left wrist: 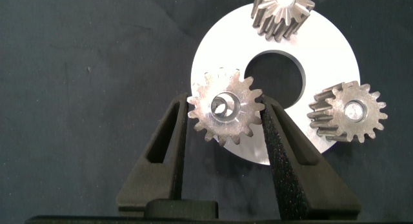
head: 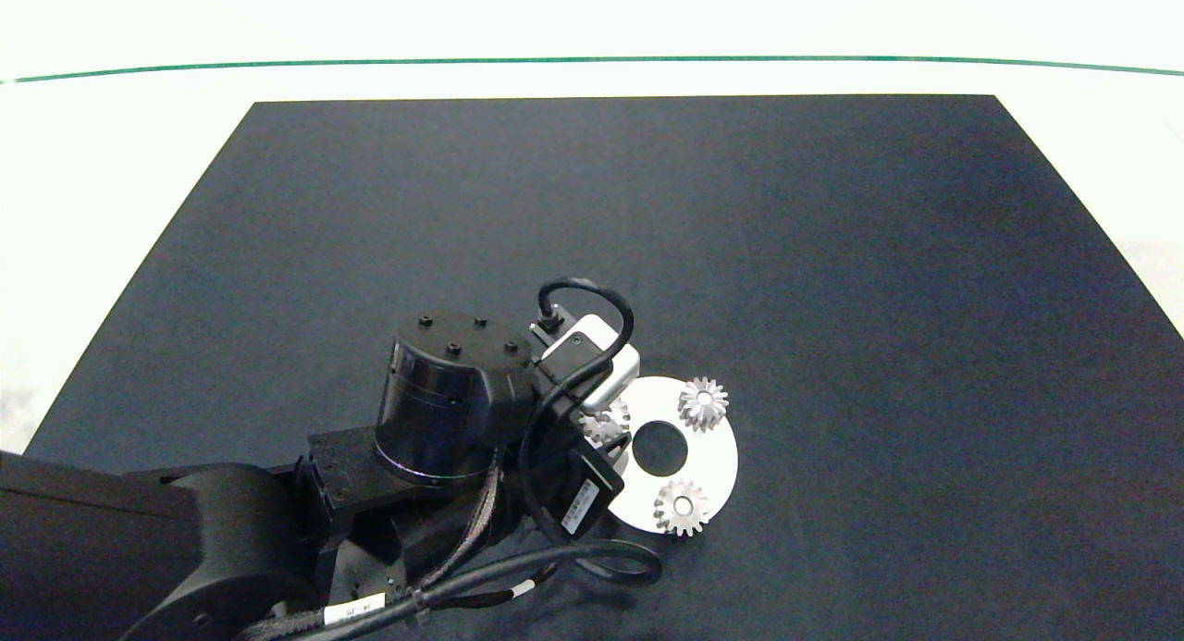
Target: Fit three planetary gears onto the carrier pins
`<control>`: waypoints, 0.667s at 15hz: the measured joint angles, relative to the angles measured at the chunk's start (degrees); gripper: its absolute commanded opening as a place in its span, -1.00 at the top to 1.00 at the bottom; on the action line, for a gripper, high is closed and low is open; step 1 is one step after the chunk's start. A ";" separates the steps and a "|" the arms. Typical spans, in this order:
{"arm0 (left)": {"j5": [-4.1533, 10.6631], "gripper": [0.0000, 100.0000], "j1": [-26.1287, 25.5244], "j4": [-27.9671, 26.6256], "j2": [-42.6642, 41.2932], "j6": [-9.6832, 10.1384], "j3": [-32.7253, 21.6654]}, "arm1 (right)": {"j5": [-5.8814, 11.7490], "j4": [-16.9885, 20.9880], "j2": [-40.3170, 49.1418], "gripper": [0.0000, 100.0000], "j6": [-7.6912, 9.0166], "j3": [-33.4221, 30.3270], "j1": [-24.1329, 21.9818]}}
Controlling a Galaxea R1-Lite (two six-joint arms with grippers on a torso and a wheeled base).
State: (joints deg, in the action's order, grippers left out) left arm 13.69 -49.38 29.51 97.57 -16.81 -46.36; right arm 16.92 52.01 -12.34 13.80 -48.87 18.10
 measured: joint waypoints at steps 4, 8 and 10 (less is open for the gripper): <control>0.00 0.74 0.10 0.02 0.13 -0.02 0.30 | 0.00 -0.16 -0.20 -1.00 0.00 -0.24 -0.05; 0.00 0.74 0.05 0.20 0.85 -0.07 -0.13 | 0.02 -0.18 -0.20 -1.00 0.00 -0.57 -0.02; 0.02 0.74 0.07 0.50 1.12 -0.05 -0.22 | 0.02 -0.16 -0.22 -1.00 0.00 -0.60 -0.02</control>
State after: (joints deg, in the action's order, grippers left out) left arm 13.71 -49.31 30.01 98.70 -16.86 -46.58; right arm 16.94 51.85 -12.56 13.80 -49.47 18.08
